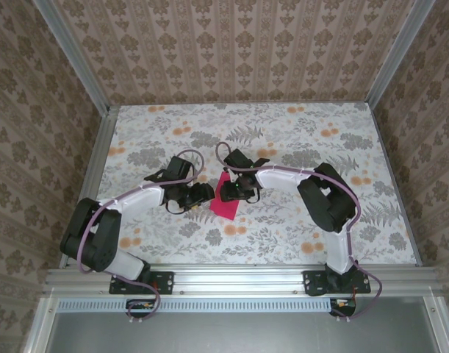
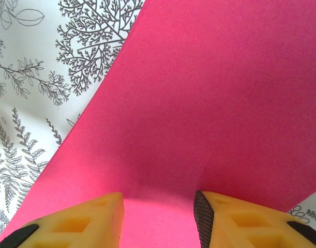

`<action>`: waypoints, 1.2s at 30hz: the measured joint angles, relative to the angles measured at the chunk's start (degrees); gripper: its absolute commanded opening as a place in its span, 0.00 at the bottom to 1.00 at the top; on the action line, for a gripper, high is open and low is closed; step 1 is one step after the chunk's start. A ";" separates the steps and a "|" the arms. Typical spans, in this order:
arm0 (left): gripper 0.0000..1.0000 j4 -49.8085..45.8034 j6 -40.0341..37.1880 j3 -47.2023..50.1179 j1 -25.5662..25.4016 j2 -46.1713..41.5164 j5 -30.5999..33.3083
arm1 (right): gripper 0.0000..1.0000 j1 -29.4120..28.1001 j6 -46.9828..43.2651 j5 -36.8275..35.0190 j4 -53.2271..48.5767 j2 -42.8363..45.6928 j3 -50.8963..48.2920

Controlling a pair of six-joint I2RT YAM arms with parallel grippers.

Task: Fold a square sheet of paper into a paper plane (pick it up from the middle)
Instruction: Rotate the square sheet of paper at the center of the table.

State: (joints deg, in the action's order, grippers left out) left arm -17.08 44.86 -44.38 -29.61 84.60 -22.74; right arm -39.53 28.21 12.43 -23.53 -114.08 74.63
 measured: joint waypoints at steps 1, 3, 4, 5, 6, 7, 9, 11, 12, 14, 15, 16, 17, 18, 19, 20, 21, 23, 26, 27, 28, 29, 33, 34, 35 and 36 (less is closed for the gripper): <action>0.62 -0.02 0.00 0.00 0.00 0.00 0.00 | 0.45 0.17 -0.98 -0.13 -0.09 0.00 0.00; 0.61 0.00 -0.02 0.00 0.00 0.00 -0.02 | 0.45 0.33 -3.21 -0.24 -0.44 0.00 0.00; 0.61 -0.02 -0.02 0.00 0.00 0.00 -0.02 | 0.45 0.50 -4.66 -0.39 -0.59 0.00 0.00; 0.61 -0.02 -0.02 0.00 -0.07 0.00 -0.02 | 0.45 0.76 -6.34 -0.59 -0.83 0.00 0.00; 0.61 -0.02 -0.02 0.00 -0.07 0.00 -0.02 | 0.45 1.05 -7.89 -0.81 -0.94 0.02 -0.02; 0.61 -0.02 -0.02 0.00 -0.17 0.00 -0.04 | 0.45 1.38 -9.64 -1.22 -1.07 0.02 -0.02; 0.61 -0.02 -0.02 0.00 -0.46 0.00 -0.09 | 0.45 1.92 -12.31 -2.01 -1.20 0.04 -0.02; 0.60 0.00 -0.02 0.00 -0.85 0.07 -0.26 | 0.45 2.29 -14.58 -3.02 -1.38 0.15 -0.02; 0.60 -0.02 -0.02 0.00 -1.09 0.11 -0.42 | 0.45 2.40 -15.17 -3.23 -1.38 0.22 -0.04; 0.59 0.00 -0.02 0.00 -1.55 0.44 -0.68 | 0.45 2.54 -16.06 -3.30 -1.36 0.24 -0.07; 0.59 0.00 -0.02 -0.02 -1.88 0.59 -0.85 | 0.45 2.54 -16.11 -3.23 -1.36 0.24 -0.07; 0.59 -0.02 0.02 -0.02 -2.25 0.76 -0.92 | 0.45 2.54 -16.04 -3.19 -1.33 0.24 -0.07; 0.59 0.00 0.20 0.00 -2.69 0.90 -1.07 | 0.45 2.54 -15.82 -3.17 -1.31 0.24 -0.07; 0.59 0.02 0.44 0.00 -3.13 0.94 -1.27 | 0.45 2.54 -15.34 -3.10 -1.29 0.24 -0.07; 0.58 0.15 0.63 0.00 -3.63 0.94 -1.49 | 0.45 2.54 -14.47 -2.99 -1.27 0.24 -0.07; 0.58 0.44 0.90 0.00 -4.13 0.94 -1.60 | 0.45 2.58 -13.22 -2.95 -1.25 0.24 -0.07; 0.58 0.81 1.29 0.02 -4.48 0.94 -1.75 | 0.45 2.60 -12.31 -2.93 -1.14 0.24 -0.07; 0.57 2.23 2.34 0.50 -4.98 0.94 -2.38 | 0.44 2.64 -9.68 -2.62 -0.85 0.24 -0.15; 0.56 3.98 4.22 1.62 -5.27 0.98 -3.10 | 0.44 2.86 -6.32 -2.05 0.02 0.24 -0.61; 0.56 4.09 4.68 1.68 -5.35 1.14 -3.28 | 0.44 2.97 -5.42 -1.77 0.11 0.24 -0.63; 0.56 4.52 5.14 1.66 -5.55 1.51 -3.52 | 0.44 3.08 -4.59 -1.42 0.22 0.24 -0.66; 0.56 5.05 5.57 1.66 -5.75 2.01 -3.87 | 0.44 3.19 -3.74 -1.22 0.24 0.24 -0.66; 0.57 5.90 6.67 1.66 -6.64 3.72 -4.72 | 0.43 3.89 -0.55 -0.15 0.68 0.24 -0.87; 0.57 6.01 6.91 1.66 -6.82 4.11 -4.81 | 0.43 4.17 0.42 0.22 0.81 0.24 -0.96; 0.57 6.03 7.10 1.66 -7.02 4.55 -5.01 | 0.42 4.52 1.20 0.79 1.07 0.24 -1.16; 0.57 6.03 7.26 1.66 -7.13 4.90 -5.14 | 0.42 4.81 1.99 1.31 1.22 0.24 -1.29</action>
State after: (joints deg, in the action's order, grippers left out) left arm -11.05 52.12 -42.72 -36.73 89.49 -27.88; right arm -34.72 30.20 13.74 -22.31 -113.84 73.34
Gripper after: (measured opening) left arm 0.566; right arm 0.425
